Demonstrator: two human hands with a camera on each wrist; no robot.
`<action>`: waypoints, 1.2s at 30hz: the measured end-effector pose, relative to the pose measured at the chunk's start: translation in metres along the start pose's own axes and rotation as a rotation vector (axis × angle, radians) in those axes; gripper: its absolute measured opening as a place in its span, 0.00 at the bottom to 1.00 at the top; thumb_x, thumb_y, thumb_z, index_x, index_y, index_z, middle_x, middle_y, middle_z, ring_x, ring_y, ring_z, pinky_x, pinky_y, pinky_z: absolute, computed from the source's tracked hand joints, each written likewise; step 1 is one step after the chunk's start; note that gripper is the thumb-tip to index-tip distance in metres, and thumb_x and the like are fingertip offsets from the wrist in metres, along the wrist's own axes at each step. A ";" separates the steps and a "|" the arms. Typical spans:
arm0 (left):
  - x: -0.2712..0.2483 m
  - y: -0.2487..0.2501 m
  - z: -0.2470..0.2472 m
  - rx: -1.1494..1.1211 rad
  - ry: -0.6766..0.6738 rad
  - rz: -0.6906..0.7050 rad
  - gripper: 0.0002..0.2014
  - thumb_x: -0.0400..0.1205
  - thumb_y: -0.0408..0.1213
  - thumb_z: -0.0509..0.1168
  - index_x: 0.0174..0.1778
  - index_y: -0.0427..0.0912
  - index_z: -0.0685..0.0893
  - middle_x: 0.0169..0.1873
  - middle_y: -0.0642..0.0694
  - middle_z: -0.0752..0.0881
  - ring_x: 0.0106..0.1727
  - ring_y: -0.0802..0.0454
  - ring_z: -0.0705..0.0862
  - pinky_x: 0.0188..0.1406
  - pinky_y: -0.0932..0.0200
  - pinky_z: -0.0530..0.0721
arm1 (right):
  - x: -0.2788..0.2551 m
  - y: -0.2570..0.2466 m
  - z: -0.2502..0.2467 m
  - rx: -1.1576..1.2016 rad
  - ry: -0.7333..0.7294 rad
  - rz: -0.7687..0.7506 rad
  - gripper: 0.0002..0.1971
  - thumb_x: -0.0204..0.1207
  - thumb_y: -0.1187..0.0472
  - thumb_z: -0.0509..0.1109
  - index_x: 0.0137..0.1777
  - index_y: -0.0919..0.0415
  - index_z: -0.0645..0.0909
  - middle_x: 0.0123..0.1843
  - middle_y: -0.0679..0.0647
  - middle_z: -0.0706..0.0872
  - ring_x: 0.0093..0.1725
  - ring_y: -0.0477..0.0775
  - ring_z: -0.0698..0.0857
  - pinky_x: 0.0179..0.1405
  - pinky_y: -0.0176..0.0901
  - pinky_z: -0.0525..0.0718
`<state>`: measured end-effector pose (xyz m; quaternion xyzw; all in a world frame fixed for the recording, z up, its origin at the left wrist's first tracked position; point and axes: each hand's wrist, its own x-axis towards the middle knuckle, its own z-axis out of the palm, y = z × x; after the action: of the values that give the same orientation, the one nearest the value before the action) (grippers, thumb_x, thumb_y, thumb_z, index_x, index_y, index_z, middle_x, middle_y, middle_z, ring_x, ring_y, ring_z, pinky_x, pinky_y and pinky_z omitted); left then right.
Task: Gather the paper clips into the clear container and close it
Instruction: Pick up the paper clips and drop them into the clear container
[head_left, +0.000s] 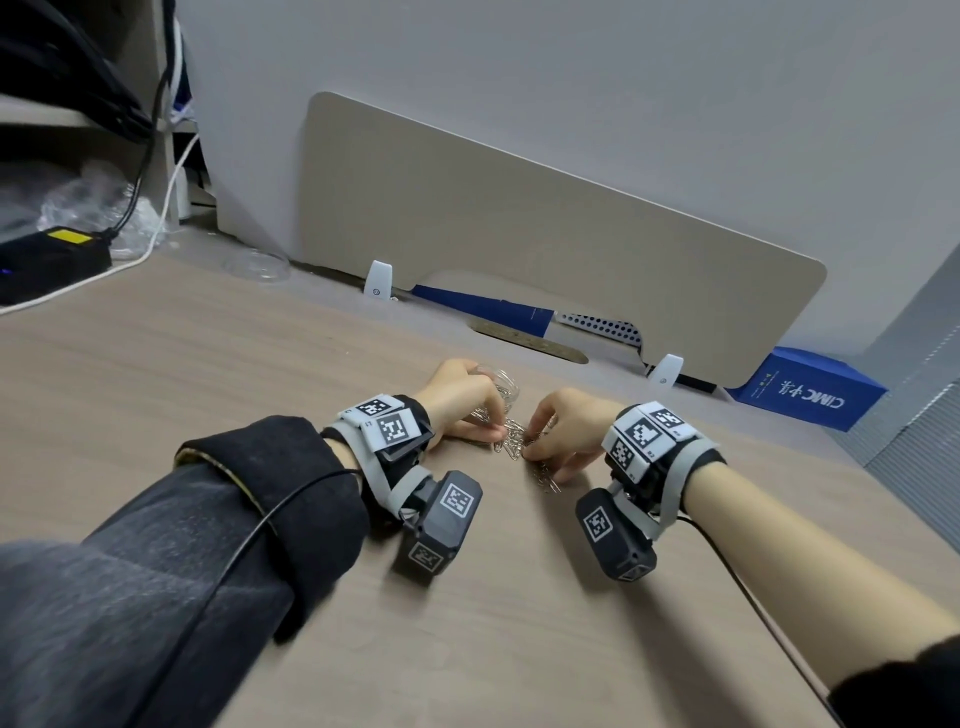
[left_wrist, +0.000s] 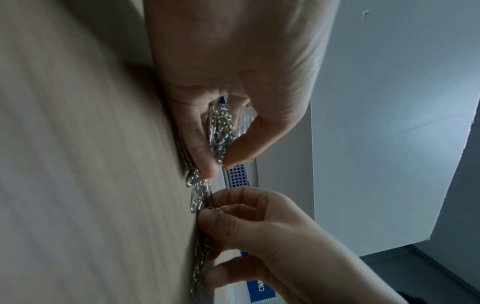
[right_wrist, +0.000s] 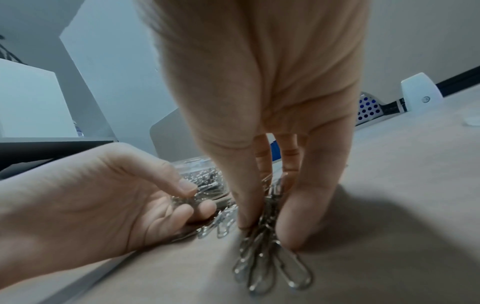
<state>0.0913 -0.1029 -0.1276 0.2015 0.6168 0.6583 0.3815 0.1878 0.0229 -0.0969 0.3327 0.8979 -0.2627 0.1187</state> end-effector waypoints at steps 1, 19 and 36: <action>0.000 0.000 0.000 0.001 -0.003 0.000 0.29 0.69 0.11 0.65 0.65 0.36 0.77 0.62 0.31 0.81 0.41 0.33 0.90 0.34 0.52 0.93 | 0.001 0.000 0.001 0.007 0.010 -0.009 0.06 0.74 0.65 0.77 0.43 0.56 0.82 0.41 0.61 0.90 0.42 0.63 0.92 0.35 0.47 0.92; 0.004 -0.002 0.000 0.041 -0.044 -0.002 0.30 0.68 0.12 0.68 0.64 0.38 0.77 0.59 0.32 0.82 0.38 0.39 0.89 0.26 0.58 0.89 | 0.001 0.013 -0.040 0.340 0.119 -0.038 0.08 0.70 0.68 0.78 0.47 0.69 0.85 0.36 0.61 0.90 0.29 0.51 0.88 0.39 0.43 0.92; -0.005 -0.001 0.006 0.092 -0.249 0.005 0.25 0.70 0.15 0.67 0.62 0.36 0.82 0.45 0.33 0.88 0.37 0.40 0.90 0.32 0.58 0.91 | -0.004 -0.018 -0.046 0.283 0.276 -0.314 0.08 0.78 0.62 0.71 0.49 0.69 0.86 0.40 0.60 0.88 0.34 0.52 0.88 0.32 0.42 0.90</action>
<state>0.0993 -0.1030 -0.1265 0.3006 0.5936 0.6002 0.4439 0.1773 0.0346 -0.0494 0.2352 0.9005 -0.3532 -0.0951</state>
